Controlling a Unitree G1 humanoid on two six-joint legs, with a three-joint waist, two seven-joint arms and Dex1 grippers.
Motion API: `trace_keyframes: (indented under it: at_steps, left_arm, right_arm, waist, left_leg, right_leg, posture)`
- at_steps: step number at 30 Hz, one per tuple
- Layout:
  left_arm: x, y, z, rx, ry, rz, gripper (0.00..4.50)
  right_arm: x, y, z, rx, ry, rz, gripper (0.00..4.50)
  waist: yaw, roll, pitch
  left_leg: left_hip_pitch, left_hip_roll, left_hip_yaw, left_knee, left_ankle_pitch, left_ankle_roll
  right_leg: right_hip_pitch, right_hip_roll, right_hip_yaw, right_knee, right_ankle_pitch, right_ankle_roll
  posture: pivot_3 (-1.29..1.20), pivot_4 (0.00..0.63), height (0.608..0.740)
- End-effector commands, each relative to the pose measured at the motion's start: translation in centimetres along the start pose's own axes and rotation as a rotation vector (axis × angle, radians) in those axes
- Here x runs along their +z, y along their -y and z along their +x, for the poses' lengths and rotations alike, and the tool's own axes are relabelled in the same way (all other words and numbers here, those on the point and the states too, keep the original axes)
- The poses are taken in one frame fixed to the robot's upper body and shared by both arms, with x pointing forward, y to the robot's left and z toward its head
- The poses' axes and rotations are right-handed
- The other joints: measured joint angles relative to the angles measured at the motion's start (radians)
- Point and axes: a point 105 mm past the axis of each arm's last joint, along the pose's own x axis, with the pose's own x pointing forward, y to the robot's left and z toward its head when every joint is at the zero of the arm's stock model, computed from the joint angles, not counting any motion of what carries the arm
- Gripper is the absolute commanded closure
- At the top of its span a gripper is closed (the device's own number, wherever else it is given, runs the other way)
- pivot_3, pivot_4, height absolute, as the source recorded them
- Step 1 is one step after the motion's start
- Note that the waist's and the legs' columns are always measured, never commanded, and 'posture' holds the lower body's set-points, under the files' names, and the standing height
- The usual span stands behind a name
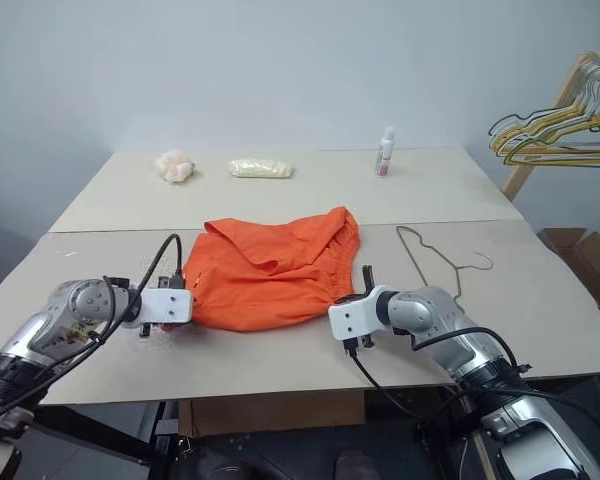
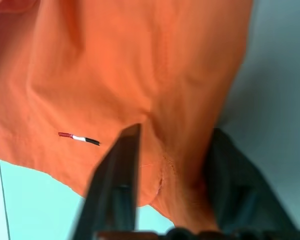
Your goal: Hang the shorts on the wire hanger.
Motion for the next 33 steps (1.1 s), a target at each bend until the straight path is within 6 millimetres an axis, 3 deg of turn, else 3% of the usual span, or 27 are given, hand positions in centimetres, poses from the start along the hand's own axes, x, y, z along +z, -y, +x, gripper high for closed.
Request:
trace_keyframes:
  at_steps: [1,6,9,11,14,18,22,24,27,29,30,33]
  left_arm:
    - [-0.3,-1.4,-0.3,0.055,-0.015,0.020,4.32]
    - [0.1,-2.1,-1.1,0.058,0.033,0.047,4.45]
    - [1.0,-0.6,-2.9,-0.078,0.128,0.075,4.45]
    - [0.8,2.0,-5.9,-0.261,0.167,0.093,4.45]
    - [1.2,3.6,-8.3,-0.360,0.203,0.082,4.45]
    - [2.9,2.0,-8.5,-0.235,0.296,0.002,4.45]
    - [5.2,-2.4,-7.6,0.023,0.416,-0.069,4.45]
    - [6.1,-6.5,-7.3,0.259,0.462,-0.094,4.45]
    - [6.9,-15.5,-7.9,0.665,0.470,-0.242,4.45]
    - [7.5,-20.9,-9.6,0.926,0.461,-0.316,4.45]
    - [7.8,-22.4,-10.3,1.003,0.456,-0.332,4.45]
    - [8.8,-27.8,-15.9,1.384,0.481,-0.436,4.45]
  right_arm:
    - [0.4,1.5,-0.8,-0.058,0.012,-0.011,4.50]
    - [0.9,2.0,-1.4,-0.069,0.038,-0.017,4.50]
    - [1.2,2.0,-2.6,-0.025,0.069,-0.004,4.50]
    - [1.7,0.9,-4.8,0.102,0.127,-0.027,4.50]
    - [2.7,-0.2,-7.6,0.251,0.207,0.001,4.50]
    - [3.6,2.0,-8.8,0.202,0.308,0.130,4.50]
    - [2.5,6.6,-7.9,-0.005,0.301,0.174,4.50]
    - [1.4,10.7,-7.0,-0.210,0.253,0.202,4.50]
    - [-1.4,18.4,-6.4,-0.591,0.097,0.251,4.50]
    - [-2.5,23.1,-7.1,-0.838,0.012,0.292,4.50]
    - [-2.7,24.3,-7.3,-0.909,-0.010,0.298,4.50]
    - [-1.0,29.3,-10.9,-1.291,0.074,0.317,4.50]
  waist:
    - [0.000,0.000,0.000]
    - [0.000,0.000,0.000]
    - [-0.001,0.000,0.000]
    - [-0.009,0.000,0.000]
    - [-0.020,0.000,0.000]
    - [-0.020,-0.002,0.001]
    - [-0.020,-0.002,0.001]
    - [-0.021,-0.002,0.000]
    - [-0.021,-0.003,0.001]
    - [-0.024,-0.003,0.001]
    - [-0.026,-0.003,0.001]
    - [-0.030,-0.003,0.000]
  left_leg:
    - [0.000,0.000,0.000,0.000,0.000,0.000]
    - [0.000,0.000,0.000,0.000,0.000,0.000]
    - [-0.004,0.000,0.000,0.000,0.000,0.000]
    - [-0.005,0.001,0.000,0.001,0.000,0.000]
    - [-0.009,0.001,0.000,0.001,0.000,0.000]
    - [0.000,0.002,0.001,0.001,-0.001,0.002]
    - [0.007,0.002,0.000,0.000,-0.001,0.001]
    - [0.004,0.002,0.000,0.000,-0.001,0.001]
    - [0.000,0.000,-0.001,0.002,0.001,-0.001]
    - [-0.003,-0.001,-0.002,0.003,0.005,-0.009]
    - [-0.006,-0.001,-0.003,0.002,0.006,-0.011]
    - [-0.011,-0.001,-0.002,-0.001,0.007,-0.012]
  right_leg:
    - [0.000,0.000,0.000,0.000,0.000,0.000]
    - [0.000,0.000,0.000,0.000,0.000,0.000]
    - [-0.003,0.000,0.000,0.000,0.000,0.000]
    - [-0.004,0.000,0.000,0.000,0.000,0.000]
    - [-0.008,0.000,0.000,-0.001,0.000,0.000]
    - [0.001,-0.001,0.000,-0.001,0.000,0.000]
    - [0.005,0.000,-0.001,0.001,0.000,0.000]
    - [0.003,0.001,0.000,0.001,0.000,0.000]
    - [0.001,0.001,-0.001,0.001,0.001,0.000]
    - [0.000,0.000,-0.002,0.001,0.001,0.000]
    - [-0.003,0.000,-0.002,0.001,0.001,0.000]
    - [-0.009,-0.001,-0.002,0.001,0.001,0.000]
  posture:
    - [-0.09,0.000,0.740]
    - [-0.10,0.000,0.740]
    - [-0.10,0.000,0.740]
    - [-0.10,0.000,0.740]
    - [-0.10,0.000,0.740]
    - [-0.09,0.000,0.740]
    - [-0.08,0.000,0.740]
    - [-0.07,0.000,0.740]
    - [-0.06,0.000,0.740]
    - [-0.06,0.000,0.740]
    - [-0.06,0.000,0.740]
    - [-0.06,0.000,0.740]
